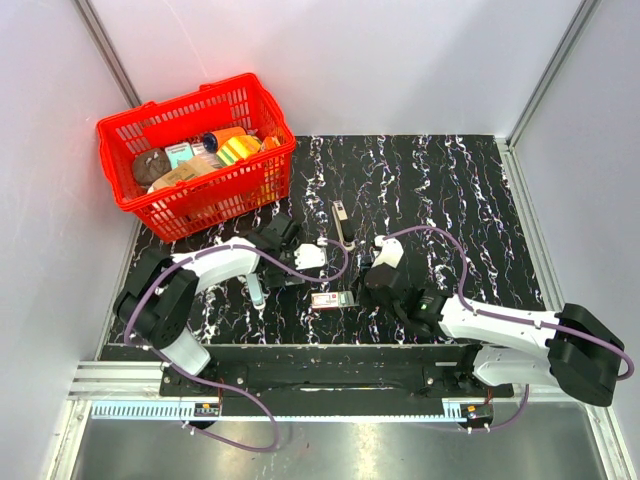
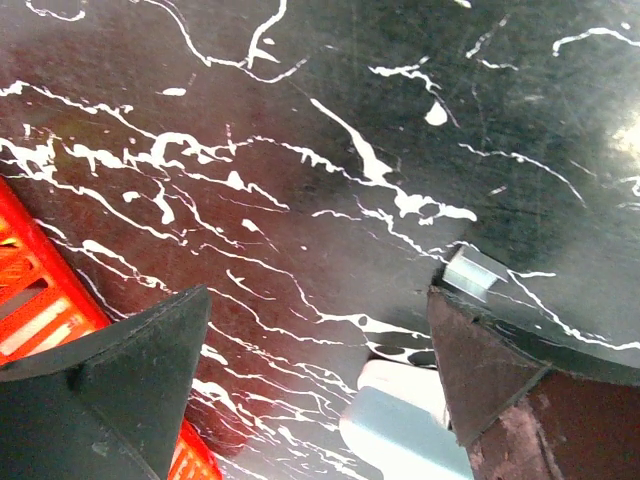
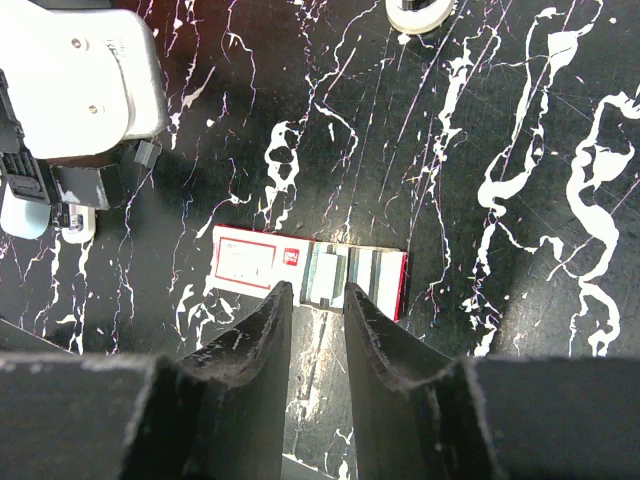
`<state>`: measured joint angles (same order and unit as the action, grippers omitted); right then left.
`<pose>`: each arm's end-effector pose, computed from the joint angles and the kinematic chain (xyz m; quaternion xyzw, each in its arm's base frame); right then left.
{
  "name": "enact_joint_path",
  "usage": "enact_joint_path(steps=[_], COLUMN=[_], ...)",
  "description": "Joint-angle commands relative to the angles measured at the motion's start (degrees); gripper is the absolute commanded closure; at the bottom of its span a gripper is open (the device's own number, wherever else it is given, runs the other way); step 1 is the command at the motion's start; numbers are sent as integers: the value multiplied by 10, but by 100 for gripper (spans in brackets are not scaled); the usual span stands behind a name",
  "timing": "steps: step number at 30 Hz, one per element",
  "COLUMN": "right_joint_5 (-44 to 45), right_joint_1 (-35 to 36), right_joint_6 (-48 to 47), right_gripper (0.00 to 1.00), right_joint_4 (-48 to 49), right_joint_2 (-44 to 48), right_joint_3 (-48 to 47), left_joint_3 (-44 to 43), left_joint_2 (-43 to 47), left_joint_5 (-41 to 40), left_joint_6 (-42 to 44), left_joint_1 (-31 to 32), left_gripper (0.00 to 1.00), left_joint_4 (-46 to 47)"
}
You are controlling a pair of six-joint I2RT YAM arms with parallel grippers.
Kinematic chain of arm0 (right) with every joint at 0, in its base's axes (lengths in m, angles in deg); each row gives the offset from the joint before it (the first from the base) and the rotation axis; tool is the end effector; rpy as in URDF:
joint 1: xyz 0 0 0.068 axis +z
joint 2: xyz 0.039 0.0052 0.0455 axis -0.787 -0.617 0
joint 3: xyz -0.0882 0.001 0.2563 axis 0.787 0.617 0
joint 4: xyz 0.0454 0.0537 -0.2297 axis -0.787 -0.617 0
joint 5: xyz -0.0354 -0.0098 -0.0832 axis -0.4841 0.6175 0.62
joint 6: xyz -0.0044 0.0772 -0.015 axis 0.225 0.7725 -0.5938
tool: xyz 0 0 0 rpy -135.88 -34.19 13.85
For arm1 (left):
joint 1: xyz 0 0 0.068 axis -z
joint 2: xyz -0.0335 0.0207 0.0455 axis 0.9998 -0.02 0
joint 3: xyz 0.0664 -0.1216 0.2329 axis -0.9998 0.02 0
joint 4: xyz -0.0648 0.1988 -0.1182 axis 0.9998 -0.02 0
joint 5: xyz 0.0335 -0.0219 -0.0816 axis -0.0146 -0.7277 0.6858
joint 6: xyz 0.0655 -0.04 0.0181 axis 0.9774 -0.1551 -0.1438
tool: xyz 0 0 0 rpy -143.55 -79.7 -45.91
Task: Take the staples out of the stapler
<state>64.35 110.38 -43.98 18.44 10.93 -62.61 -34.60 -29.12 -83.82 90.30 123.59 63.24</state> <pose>0.1500 0.1930 0.1954 -0.0393 0.8775 0.2209 0.4238 0.2473 -0.1641 0.1491 0.6514 0.7248 0.0738 0.2118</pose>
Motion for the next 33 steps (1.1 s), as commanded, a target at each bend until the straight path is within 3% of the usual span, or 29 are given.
enact_joint_path(steps=[1,15,33], right_joint_5=[31,34,33], right_joint_1=[-2,-2,-2], right_joint_6=[10,12,11], right_gripper=[67,67,67], right_joint_4=[23,24,24], right_joint_2=[15,18,21], right_joint_3=[0,2,3], left_joint_3=[-1,6,-27], left_joint_2=[-26,-48,-16], left_joint_5=[-20,-25,49], left_joint_6=[15,24,-37], left_joint_1=[14,30,72], left_gripper=[5,5,5], left_joint_4=[40,38,-46])
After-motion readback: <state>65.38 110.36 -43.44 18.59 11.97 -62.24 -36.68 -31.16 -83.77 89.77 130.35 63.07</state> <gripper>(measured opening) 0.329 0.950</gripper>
